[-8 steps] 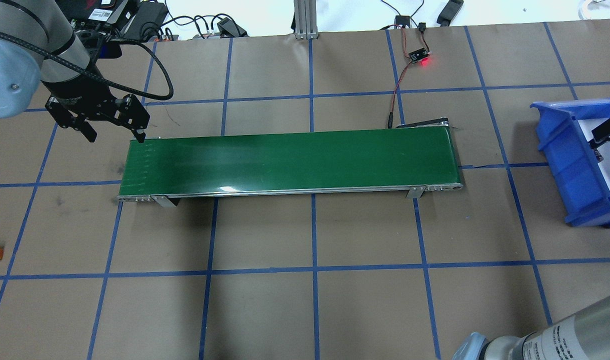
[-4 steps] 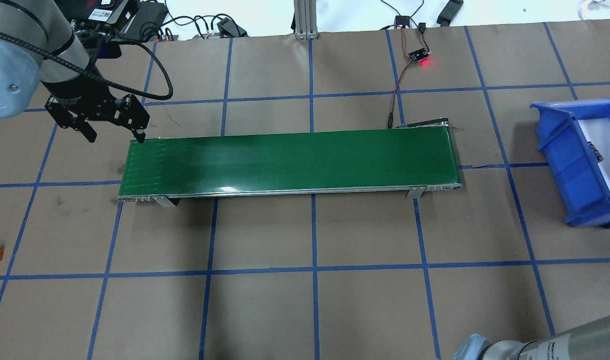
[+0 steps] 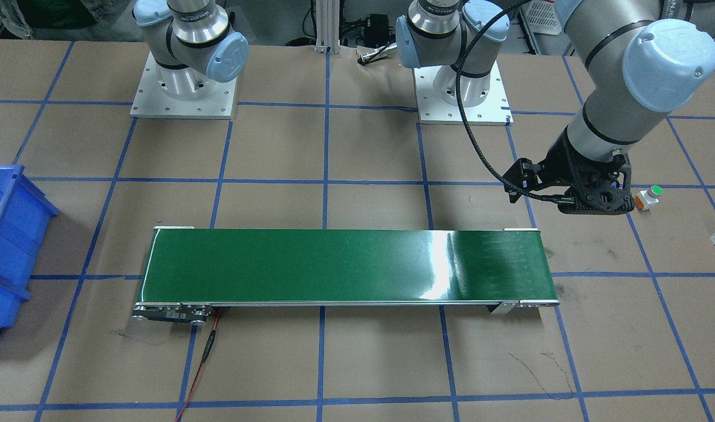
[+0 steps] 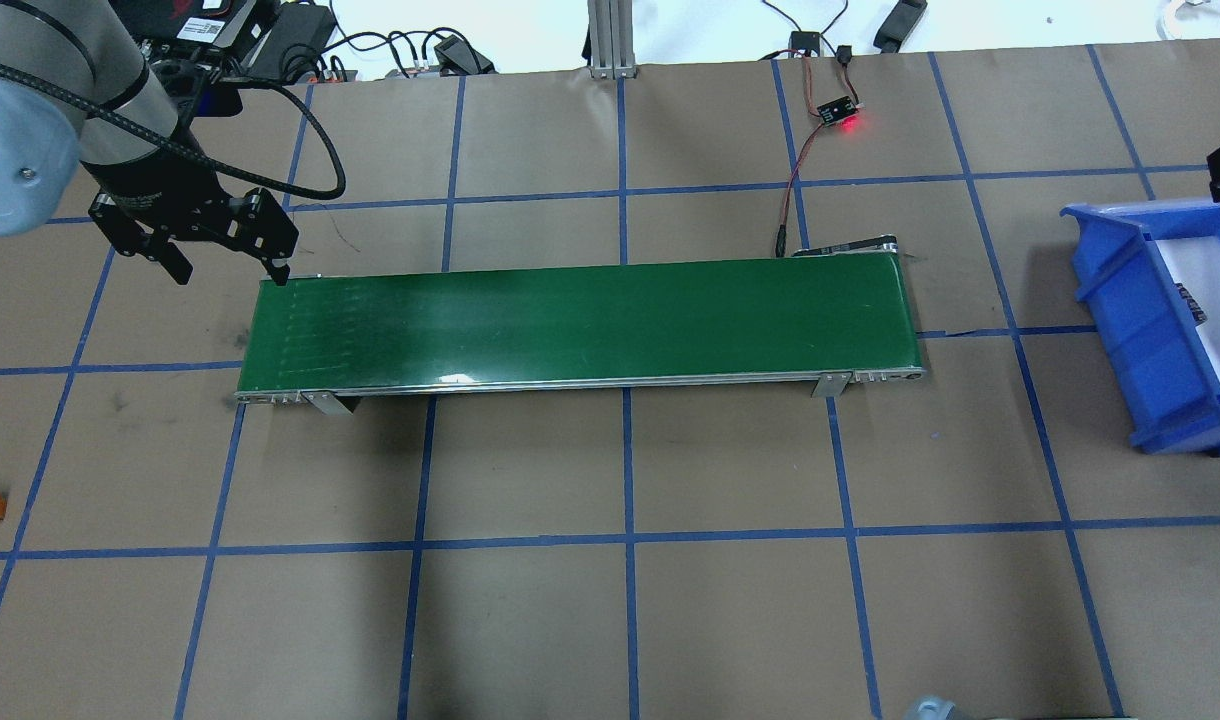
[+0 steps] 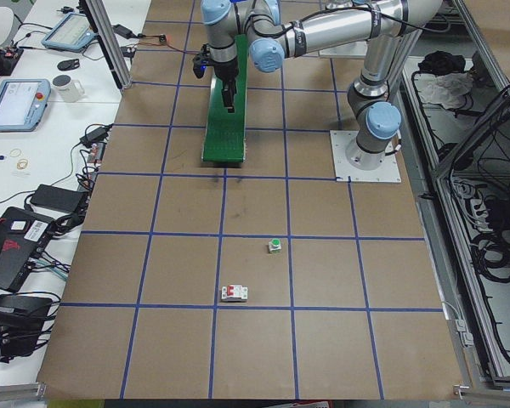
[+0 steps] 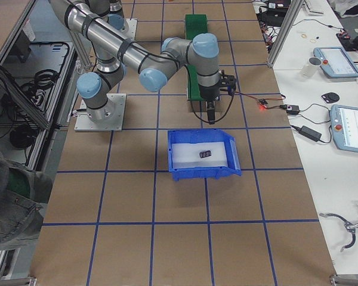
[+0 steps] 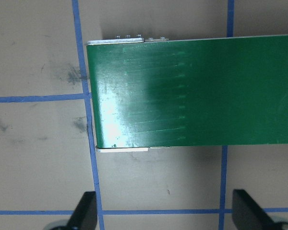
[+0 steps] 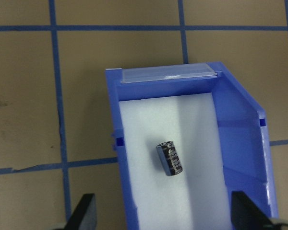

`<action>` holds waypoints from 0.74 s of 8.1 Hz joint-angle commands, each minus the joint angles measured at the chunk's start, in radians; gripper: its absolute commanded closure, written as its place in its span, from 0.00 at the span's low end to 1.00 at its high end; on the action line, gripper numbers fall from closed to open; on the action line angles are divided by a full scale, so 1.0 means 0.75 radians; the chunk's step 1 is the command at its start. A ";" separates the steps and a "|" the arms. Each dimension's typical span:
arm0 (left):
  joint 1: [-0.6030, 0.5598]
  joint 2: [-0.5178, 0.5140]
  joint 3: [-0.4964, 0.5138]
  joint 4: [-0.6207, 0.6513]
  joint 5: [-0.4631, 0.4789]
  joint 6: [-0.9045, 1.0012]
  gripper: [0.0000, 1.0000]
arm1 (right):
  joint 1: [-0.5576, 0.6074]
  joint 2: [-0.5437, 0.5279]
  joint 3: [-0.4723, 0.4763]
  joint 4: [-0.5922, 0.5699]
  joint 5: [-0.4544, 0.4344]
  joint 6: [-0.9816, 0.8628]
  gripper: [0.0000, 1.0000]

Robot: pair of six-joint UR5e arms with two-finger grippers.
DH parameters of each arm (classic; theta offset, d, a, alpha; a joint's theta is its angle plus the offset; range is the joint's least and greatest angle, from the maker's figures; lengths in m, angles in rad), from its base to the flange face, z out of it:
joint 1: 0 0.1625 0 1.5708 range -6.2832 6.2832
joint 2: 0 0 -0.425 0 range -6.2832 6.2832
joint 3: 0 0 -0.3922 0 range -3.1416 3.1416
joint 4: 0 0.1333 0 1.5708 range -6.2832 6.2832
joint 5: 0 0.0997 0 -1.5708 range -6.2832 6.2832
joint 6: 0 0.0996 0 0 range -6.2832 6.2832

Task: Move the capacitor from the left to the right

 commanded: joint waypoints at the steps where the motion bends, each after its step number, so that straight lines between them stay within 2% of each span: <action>1: 0.002 -0.002 0.000 0.000 0.000 -0.002 0.00 | 0.175 -0.095 -0.011 0.246 -0.011 0.259 0.00; 3: 0.004 0.000 0.000 0.000 0.000 -0.002 0.00 | 0.331 -0.121 -0.011 0.266 -0.013 0.355 0.00; 4: 0.006 -0.002 0.000 0.000 0.002 0.000 0.00 | 0.431 -0.132 -0.011 0.314 -0.013 0.510 0.00; 6: 0.006 0.000 0.002 0.010 0.002 -0.002 0.00 | 0.625 -0.138 -0.011 0.315 -0.025 0.729 0.00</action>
